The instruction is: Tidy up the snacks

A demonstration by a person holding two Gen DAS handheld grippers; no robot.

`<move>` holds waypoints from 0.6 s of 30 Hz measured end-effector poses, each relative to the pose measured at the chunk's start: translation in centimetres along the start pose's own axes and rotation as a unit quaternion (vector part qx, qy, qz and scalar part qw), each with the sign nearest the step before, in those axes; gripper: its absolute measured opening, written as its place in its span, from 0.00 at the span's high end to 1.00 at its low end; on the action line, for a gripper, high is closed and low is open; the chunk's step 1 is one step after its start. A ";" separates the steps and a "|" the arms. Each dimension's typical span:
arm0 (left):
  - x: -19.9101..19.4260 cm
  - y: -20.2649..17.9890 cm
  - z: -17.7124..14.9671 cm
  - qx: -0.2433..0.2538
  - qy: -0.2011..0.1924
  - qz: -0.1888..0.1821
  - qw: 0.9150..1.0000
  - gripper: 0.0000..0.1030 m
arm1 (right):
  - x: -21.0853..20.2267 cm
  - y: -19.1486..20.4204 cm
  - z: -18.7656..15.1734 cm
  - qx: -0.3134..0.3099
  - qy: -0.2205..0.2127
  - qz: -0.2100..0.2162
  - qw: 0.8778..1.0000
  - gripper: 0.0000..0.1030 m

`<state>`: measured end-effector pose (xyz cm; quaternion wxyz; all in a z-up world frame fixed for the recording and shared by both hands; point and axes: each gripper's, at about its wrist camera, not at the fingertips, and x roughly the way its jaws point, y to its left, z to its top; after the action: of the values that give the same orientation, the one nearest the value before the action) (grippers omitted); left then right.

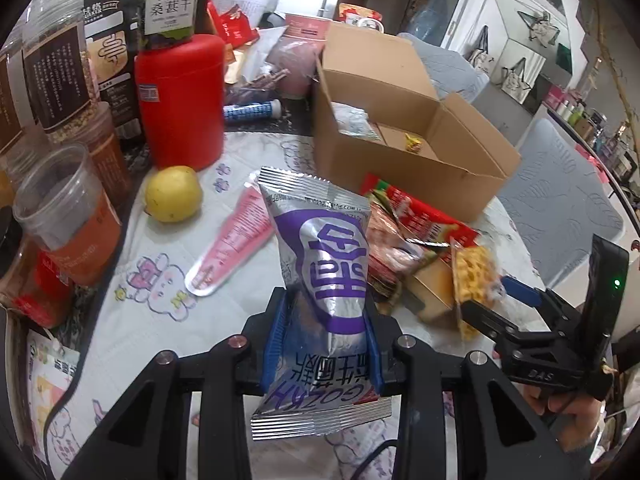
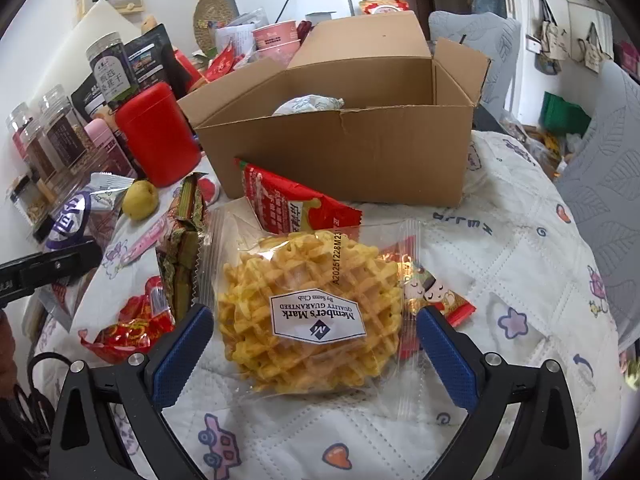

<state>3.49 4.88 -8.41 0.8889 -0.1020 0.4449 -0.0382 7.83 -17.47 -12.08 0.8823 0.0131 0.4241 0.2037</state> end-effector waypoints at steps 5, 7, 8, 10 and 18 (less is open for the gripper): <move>-0.8 -0.5 -0.9 0.001 0.004 -0.006 1.000 0.67 | -0.8 0.3 -0.5 -0.002 -0.003 -0.001 1.000 0.00; -1.1 -0.6 -1.2 0.002 0.004 -0.006 1.000 0.67 | -1.1 0.5 -0.7 0.000 -0.005 0.001 1.000 0.00; -1.2 -0.6 -1.4 0.001 0.004 -0.006 1.000 0.67 | -1.2 0.7 -0.8 0.001 -0.006 0.000 1.000 0.00; -1.4 -0.6 -1.6 0.000 0.004 -0.007 1.000 0.67 | -1.4 1.5 -0.9 -0.002 -0.011 -0.004 1.000 0.00; -1.2 -0.4 -2.2 0.000 0.009 -0.005 1.000 0.67 | 0.7 4.4 -1.0 -0.044 -0.002 -0.111 0.993 0.00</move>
<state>1.02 4.33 -8.61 0.8846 -0.1044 0.4524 -0.0437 5.96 -13.29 -12.35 0.8999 -0.0728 0.4120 0.1230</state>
